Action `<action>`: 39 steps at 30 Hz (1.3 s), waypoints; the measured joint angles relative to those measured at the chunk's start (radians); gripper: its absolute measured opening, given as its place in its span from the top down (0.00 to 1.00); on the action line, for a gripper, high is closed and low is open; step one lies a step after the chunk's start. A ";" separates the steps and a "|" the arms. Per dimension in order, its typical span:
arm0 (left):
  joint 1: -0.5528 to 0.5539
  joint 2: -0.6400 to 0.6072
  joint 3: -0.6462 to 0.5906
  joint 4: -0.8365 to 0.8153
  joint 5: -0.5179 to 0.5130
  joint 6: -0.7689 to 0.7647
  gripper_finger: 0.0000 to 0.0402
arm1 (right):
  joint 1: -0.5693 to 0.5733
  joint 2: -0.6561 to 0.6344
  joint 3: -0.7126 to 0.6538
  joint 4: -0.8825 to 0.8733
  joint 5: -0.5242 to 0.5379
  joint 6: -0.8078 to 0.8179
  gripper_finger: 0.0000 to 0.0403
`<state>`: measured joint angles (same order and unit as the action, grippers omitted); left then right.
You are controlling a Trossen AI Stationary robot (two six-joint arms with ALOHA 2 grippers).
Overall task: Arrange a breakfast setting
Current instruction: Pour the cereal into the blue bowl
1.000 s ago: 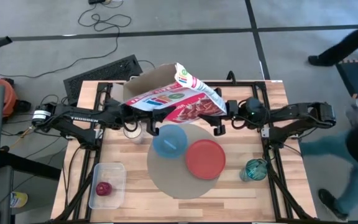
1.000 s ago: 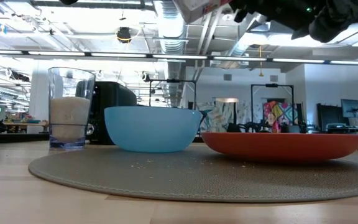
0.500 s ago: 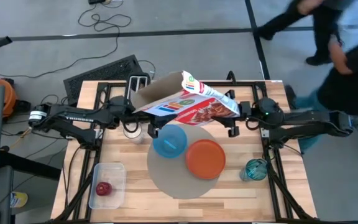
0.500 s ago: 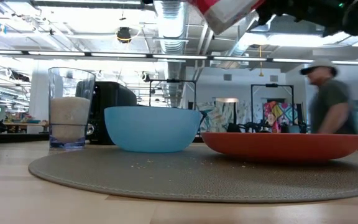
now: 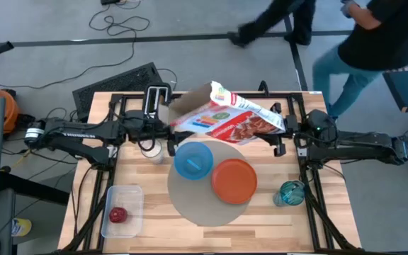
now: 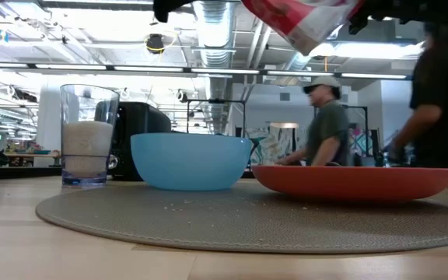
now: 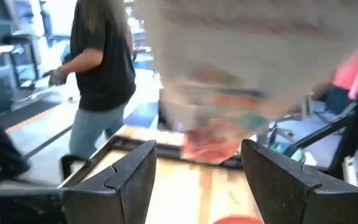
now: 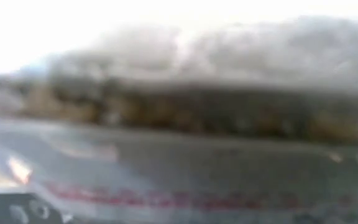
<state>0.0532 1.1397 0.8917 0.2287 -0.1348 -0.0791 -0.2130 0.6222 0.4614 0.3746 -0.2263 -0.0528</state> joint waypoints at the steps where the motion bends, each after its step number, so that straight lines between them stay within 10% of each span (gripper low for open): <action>1: 0.000 -0.011 0.000 -0.030 -0.014 -0.011 0.45 | 0.000 -0.018 0.000 -0.029 -0.004 0.003 0.48; 17: -0.002 -0.194 0.000 -0.377 -0.113 -0.120 0.45 | 0.002 -0.219 0.000 -0.353 -0.007 0.106 0.48; 39: -0.024 -0.266 -0.002 -0.434 -0.116 -0.147 0.45 | 0.002 -0.271 0.102 -0.784 0.019 0.177 0.48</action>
<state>0.0288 0.8742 0.8898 -0.2054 -0.2504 -0.2256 -0.2111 0.3511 0.5631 -0.4090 -0.2070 0.1238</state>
